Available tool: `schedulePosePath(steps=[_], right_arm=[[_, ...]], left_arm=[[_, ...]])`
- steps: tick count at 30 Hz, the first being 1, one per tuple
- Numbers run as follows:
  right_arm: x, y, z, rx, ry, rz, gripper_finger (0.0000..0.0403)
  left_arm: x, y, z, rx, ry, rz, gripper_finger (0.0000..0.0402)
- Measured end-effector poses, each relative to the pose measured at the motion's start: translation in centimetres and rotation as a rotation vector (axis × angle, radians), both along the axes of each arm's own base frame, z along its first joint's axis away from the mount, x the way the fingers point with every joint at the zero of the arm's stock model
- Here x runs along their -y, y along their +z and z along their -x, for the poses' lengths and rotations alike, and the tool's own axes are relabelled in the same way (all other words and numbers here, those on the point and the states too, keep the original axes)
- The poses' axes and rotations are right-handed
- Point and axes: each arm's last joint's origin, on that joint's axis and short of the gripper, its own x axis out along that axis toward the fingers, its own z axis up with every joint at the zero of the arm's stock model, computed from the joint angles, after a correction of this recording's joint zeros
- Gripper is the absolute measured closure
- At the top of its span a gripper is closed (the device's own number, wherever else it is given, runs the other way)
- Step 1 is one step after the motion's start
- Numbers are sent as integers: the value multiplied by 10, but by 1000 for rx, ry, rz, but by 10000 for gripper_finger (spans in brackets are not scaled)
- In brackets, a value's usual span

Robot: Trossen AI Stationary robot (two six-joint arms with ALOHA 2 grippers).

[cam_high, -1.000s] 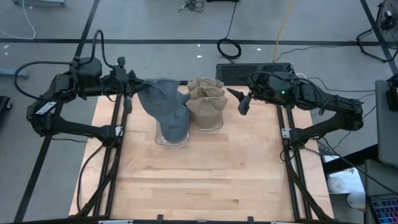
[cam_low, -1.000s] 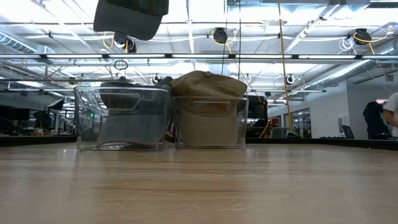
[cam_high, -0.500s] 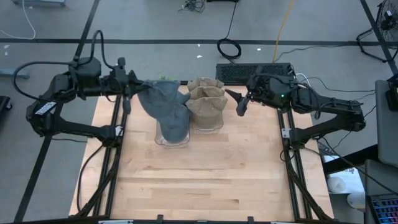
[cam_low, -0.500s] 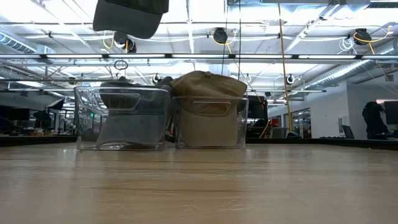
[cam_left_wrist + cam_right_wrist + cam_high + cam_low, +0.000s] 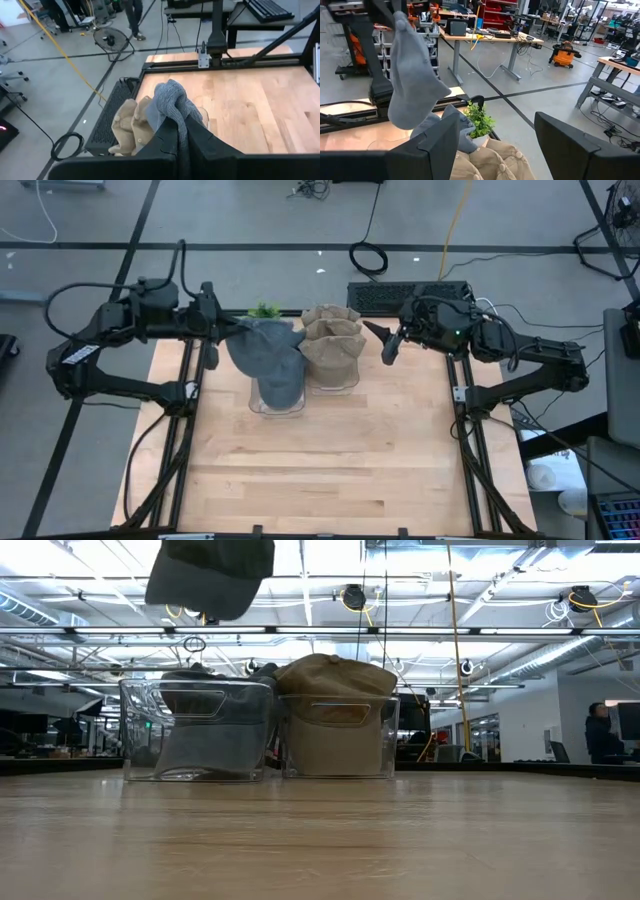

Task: Pick & Place hat
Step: Put the blue cap into the left transparent bin

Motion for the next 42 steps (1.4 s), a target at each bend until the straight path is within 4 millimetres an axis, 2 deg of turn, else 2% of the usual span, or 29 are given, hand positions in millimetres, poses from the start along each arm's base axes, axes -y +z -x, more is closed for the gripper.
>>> schedulePosePath(steps=[6,16,21,31,42], right_arm=[[5,0,1,-1,-22,-1,161],[10,0,1,-3,-44,0,161],[10,-3,1,-17,-41,15,161],[12,-13,-2,-50,-46,11,161],[12,-13,-2,-72,-39,50,161]], left_arm=[[-1,-17,-1,-12,11,30,396],[1,-53,1,160,-8,28,396],[0,-74,-2,113,2,67,396],[1,-96,-10,110,-27,94,396],[17,-158,-19,85,-26,200,396]])
